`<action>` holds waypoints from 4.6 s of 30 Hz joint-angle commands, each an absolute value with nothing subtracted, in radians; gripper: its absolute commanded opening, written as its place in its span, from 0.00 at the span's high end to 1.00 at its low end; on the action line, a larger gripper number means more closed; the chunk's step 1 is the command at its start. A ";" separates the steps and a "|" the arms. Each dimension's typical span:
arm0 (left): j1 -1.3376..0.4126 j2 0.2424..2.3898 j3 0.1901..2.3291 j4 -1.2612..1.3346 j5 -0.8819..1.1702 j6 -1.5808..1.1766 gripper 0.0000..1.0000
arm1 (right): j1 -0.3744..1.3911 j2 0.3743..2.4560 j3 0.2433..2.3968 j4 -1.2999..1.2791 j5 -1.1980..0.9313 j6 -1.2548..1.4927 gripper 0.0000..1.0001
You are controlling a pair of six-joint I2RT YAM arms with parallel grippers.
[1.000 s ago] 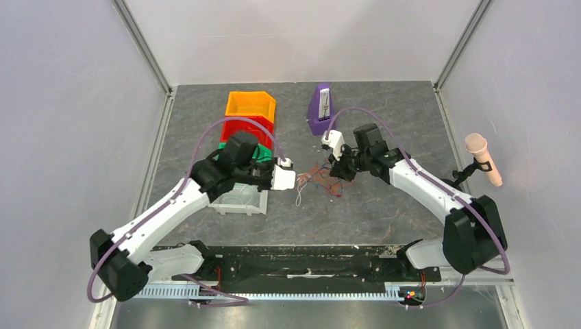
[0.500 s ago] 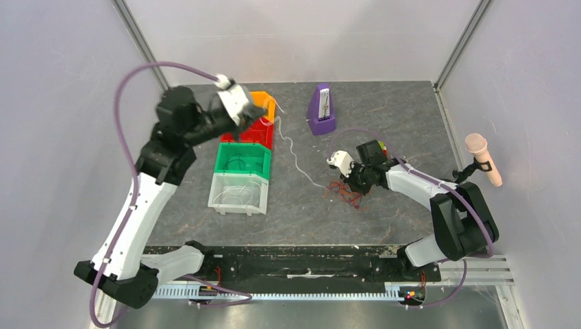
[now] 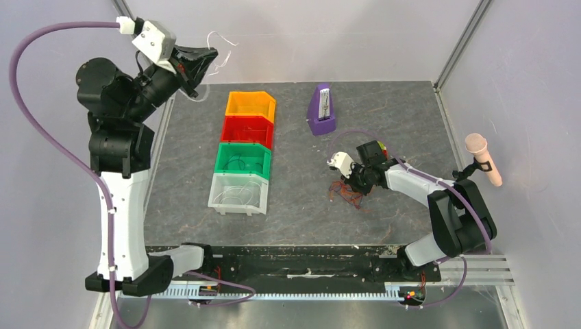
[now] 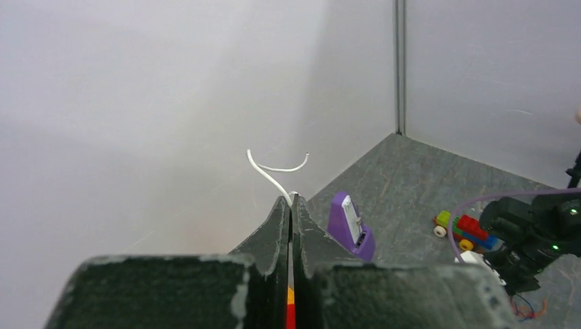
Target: Untangle the cables
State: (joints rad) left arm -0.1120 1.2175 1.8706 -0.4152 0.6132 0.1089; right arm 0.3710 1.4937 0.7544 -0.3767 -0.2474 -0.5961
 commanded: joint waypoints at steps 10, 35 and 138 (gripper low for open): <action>-0.103 1.025 1.535 -0.585 0.563 0.154 0.98 | 0.366 1.471 0.803 -0.409 -0.346 -0.558 1.00; -0.103 0.794 1.075 -0.827 0.505 0.556 0.98 | 0.366 1.480 0.878 -0.457 -0.419 -0.538 1.00; -0.289 1.051 1.251 -0.491 0.726 0.091 0.98 | 0.252 1.342 0.784 -0.357 -0.334 -0.300 1.00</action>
State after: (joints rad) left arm -0.3717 1.1095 1.0817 -0.4526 0.6628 -0.0013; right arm 0.3042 1.2915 0.8368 -0.2493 -0.5510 -0.1509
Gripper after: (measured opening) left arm 0.037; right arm 0.025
